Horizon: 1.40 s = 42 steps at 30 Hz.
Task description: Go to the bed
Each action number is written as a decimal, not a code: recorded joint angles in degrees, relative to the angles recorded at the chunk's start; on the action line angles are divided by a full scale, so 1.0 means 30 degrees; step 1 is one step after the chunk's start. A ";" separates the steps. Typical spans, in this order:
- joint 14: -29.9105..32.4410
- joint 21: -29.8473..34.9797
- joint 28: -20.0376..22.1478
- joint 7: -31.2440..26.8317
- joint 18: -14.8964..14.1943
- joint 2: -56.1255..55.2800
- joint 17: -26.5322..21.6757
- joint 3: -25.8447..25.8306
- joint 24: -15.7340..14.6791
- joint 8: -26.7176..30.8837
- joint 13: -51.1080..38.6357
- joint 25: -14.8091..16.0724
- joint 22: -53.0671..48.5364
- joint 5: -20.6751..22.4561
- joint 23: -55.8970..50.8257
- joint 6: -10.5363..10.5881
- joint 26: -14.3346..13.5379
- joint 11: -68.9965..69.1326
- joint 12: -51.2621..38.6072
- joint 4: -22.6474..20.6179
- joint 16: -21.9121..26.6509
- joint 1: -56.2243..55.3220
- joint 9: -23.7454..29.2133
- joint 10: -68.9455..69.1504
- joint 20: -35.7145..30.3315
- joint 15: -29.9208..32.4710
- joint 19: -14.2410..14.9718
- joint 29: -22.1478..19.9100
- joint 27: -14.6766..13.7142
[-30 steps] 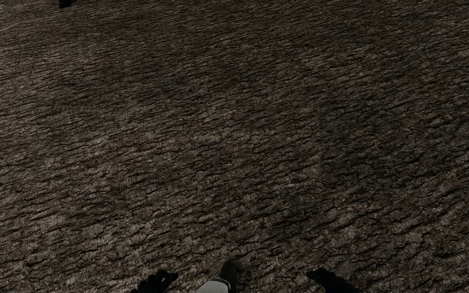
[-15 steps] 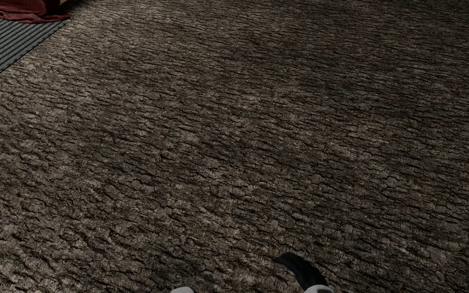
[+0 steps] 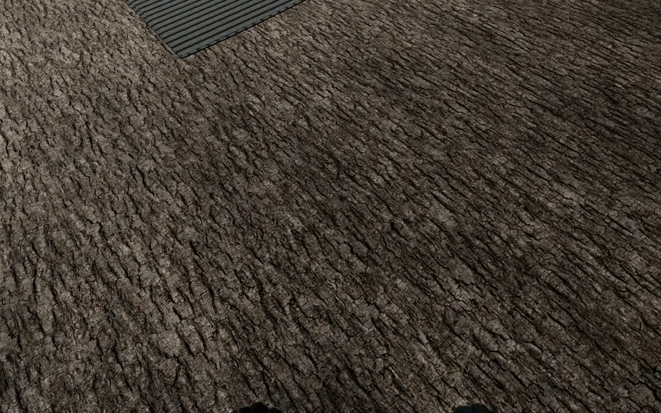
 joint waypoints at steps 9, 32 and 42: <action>-0.0897 -0.0810 0.2127 -0.2867 0.0303 -0.7737 0.1654 -0.1433 -0.1407 0.0762 0.3936 0.0367 -0.6139 0.6105 -0.1590 -0.0493 -0.3095 -0.8371 -0.2716 -0.1706 -0.0197 0.5355 -0.0058 -0.2661 0.0612 -0.1753 -0.0478 0.0413 -0.0302; 0.2515 -0.2210 -0.2004 -0.4701 -0.1043 0.3695 0.3382 -0.0065 -0.3443 0.0047 -0.4078 -0.1553 -0.3396 1.5301 0.2775 0.5120 0.0991 -1.3932 0.3626 0.4476 0.2985 -0.4922 -0.0589 0.1950 -0.1291 -0.5072 -0.1231 -0.1056 -0.1505; 0.5491 0.0823 -0.3166 -0.4092 0.0988 0.8121 0.2235 0.1470 -0.1735 0.3929 -0.3799 -0.1441 0.0592 1.4197 0.3812 0.1822 0.1464 -1.2017 0.3111 0.1160 0.0388 -0.3606 -0.1349 -0.1479 0.0844 -0.0913 0.1618 0.0173 -0.0418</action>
